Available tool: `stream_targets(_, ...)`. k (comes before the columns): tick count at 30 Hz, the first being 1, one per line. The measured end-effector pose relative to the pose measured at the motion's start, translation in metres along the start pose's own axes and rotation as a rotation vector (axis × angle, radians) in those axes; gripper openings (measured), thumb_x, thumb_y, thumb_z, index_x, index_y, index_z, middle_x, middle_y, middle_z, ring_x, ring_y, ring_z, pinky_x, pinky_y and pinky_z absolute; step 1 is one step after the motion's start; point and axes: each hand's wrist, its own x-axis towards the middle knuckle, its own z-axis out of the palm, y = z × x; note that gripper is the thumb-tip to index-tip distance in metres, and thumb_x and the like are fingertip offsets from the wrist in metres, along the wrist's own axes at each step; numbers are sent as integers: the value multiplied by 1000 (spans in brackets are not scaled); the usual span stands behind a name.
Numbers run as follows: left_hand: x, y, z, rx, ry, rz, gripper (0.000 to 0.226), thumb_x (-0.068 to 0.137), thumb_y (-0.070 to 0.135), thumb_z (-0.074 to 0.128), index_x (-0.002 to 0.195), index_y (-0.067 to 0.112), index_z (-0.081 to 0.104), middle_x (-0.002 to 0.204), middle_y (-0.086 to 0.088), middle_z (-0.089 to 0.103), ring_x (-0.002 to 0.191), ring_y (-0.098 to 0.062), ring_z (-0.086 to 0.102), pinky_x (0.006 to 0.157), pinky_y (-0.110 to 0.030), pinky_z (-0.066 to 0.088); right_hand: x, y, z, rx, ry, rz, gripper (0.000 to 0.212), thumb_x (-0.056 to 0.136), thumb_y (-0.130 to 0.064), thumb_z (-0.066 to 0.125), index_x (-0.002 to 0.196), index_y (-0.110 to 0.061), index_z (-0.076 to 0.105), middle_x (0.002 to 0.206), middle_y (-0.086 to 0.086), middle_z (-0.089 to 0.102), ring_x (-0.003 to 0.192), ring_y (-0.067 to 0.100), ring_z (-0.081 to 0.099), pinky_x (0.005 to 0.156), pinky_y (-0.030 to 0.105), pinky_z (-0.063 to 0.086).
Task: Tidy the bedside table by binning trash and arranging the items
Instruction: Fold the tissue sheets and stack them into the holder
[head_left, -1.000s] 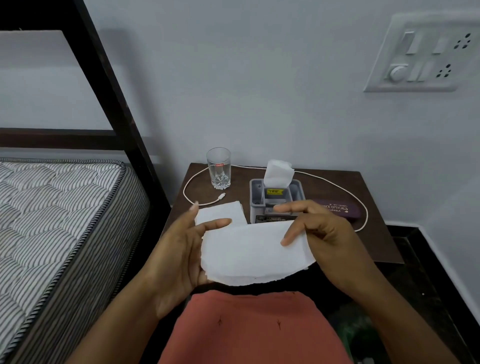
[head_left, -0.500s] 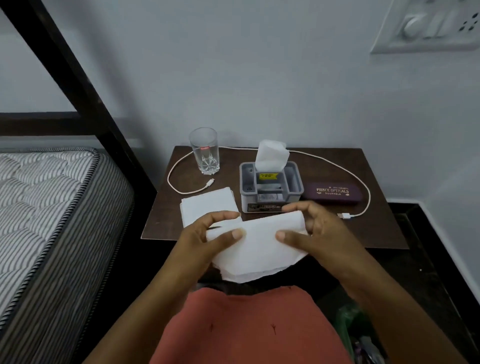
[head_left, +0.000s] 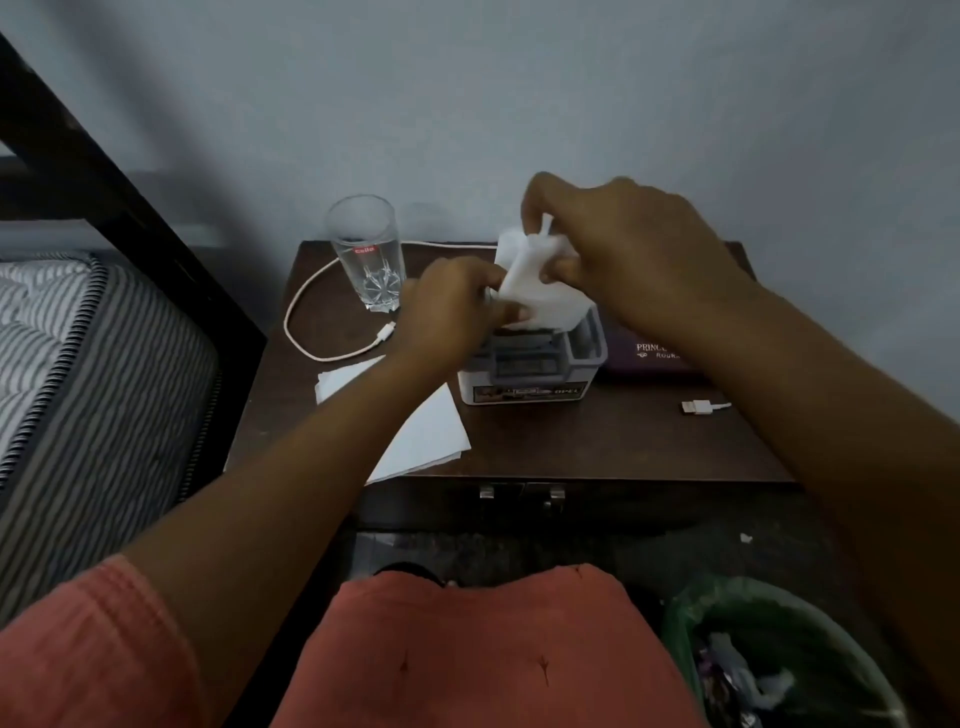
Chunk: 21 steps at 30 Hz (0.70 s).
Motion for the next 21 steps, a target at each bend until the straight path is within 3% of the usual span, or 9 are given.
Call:
stream_targets(6, 0, -19, 14, -4, 32, -10, 31, 75, 37, 74, 100, 19, 73, 92, -6, 73, 83, -24, 64, 78, -46, 52, 15, 1, 21, -97, -45, -99, 28, 84, -14, 58, 110, -13, 48, 80, 12, 52, 68, 31, 50, 60, 33, 29)
stream_targets(11, -3, -24, 13, -67, -16, -5, 38, 76, 40, 73, 105, 17, 72, 104, -5, 71, 91, -23, 64, 83, -50, 52, 22, 3, 15, -60, -54, -109, 36, 83, -17, 63, 116, -17, 47, 107, 17, 59, 91, 36, 56, 68, 34, 32)
stream_targets(14, 0, -24, 12, -52, -19, -21, 38, 78, 42, 70, 103, 14, 72, 108, -5, 71, 95, -26, 64, 87, -52, 50, 27, 5, 12, -6, -48, -101, 38, 83, -19, 63, 117, -19, 47, 111, 15, 58, 92, 35, 56, 68, 33, 32)
stream_targets(19, 3, -28, 17, -4, 8, -9, 38, 76, 48, 69, 87, 12, 74, 93, -3, 70, 88, -30, 62, 81, -51, 50, 20, 10, 21, 249, -124, 39, 62, 75, -31, 73, 126, -30, 39, 116, 8, 58, 96, 27, 57, 79, 37, 48)
stream_targets(21, 4, -26, 20, 17, 35, -4, 35, 75, 48, 69, 84, 15, 75, 90, 5, 66, 88, -30, 61, 79, -51, 49, 10, 15, 25, 442, -96, 165, 69, 70, -30, 77, 127, -28, 39, 111, 4, 58, 93, 18, 56, 79, 27, 49)
